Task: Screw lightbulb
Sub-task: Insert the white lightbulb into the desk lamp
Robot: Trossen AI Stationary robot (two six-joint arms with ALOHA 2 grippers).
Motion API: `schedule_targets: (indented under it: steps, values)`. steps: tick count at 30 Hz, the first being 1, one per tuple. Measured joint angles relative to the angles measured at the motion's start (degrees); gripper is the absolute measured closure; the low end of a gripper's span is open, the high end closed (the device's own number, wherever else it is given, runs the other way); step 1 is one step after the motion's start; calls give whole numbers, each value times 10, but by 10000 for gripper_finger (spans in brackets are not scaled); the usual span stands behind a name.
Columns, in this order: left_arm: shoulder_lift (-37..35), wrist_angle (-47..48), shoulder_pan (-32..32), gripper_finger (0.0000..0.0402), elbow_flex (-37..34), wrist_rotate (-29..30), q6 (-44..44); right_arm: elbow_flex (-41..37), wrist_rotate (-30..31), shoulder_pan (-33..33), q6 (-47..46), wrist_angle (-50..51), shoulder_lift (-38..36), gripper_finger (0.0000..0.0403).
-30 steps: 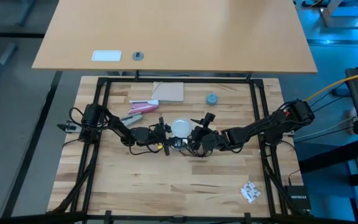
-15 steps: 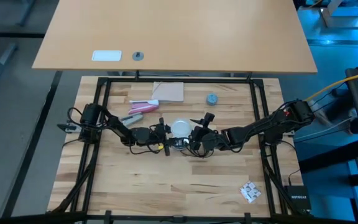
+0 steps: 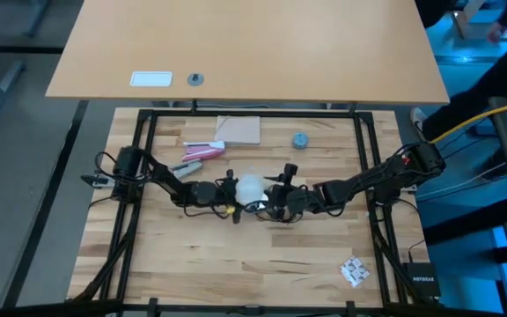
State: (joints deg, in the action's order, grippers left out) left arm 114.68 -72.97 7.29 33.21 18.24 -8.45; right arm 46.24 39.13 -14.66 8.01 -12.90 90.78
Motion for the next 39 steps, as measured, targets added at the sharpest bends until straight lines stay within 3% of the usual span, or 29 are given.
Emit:
schedule_targets:
  steps: [6,22,39]
  values:
    - [1,2,2,203,0,1,29,0,-39,0,0,4,0,205]
    - [-17,11,2,210,-1,1,20,0,8,1,-1,21,0,205]
    - [-34,35,3,210,-1,1,-5,0,-8,1,-2,25,0,205]
